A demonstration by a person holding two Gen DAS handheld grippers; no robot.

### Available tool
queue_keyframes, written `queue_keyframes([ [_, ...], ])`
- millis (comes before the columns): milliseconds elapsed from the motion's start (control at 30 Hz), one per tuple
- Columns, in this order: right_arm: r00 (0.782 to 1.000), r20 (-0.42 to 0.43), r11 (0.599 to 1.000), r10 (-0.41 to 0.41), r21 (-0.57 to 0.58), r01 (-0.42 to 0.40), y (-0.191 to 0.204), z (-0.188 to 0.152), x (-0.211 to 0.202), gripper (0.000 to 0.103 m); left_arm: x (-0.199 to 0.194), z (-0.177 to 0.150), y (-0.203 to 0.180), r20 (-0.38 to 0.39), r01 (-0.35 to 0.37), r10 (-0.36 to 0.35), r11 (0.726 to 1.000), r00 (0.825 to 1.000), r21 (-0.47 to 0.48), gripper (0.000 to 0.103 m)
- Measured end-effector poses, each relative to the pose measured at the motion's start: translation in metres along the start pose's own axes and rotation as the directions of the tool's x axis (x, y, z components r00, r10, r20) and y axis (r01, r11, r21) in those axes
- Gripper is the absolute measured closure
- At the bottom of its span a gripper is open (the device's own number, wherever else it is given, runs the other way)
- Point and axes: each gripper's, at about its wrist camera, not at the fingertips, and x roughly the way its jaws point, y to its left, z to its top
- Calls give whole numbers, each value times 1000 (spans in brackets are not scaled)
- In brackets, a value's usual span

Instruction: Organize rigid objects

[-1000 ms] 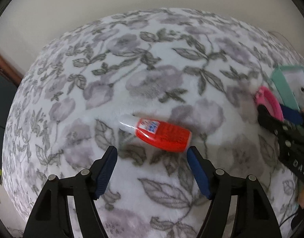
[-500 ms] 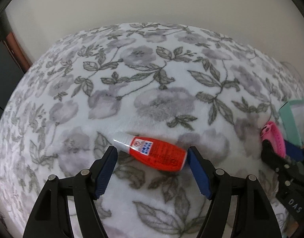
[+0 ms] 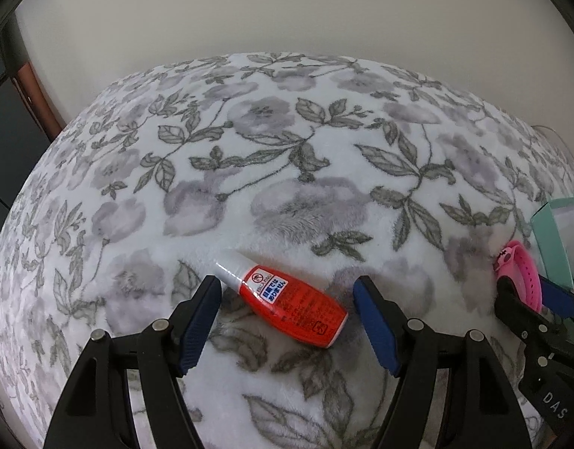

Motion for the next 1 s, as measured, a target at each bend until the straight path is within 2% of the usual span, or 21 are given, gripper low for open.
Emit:
queue_keyframes([
  [33,1000,2,1000,-2,-1,2,0,0,0,52,0,0,0,-4,-6,6,1000,1000,-2,41],
  [100,1000,2,1000,3,3,-3,-1,-1,-1,52,-1,1,2,-5,14,-14,1000,1000,-19,51],
  [300,1000,0,1000,7,4,-7,-2,-1,-1,52,-1,-1,-2,-2,-1,1,1000,1000,-5,53],
  [533,1000,-2,1000,14,13,-14,-5,-3,-6,54,-6,-1,-3,-4,-8,8,1000,1000,-4,68],
  [1000,998,44,999,36,22,-37,-12,1,-29,54,-32,8,11,47,49,-45,996,998,-75,71],
])
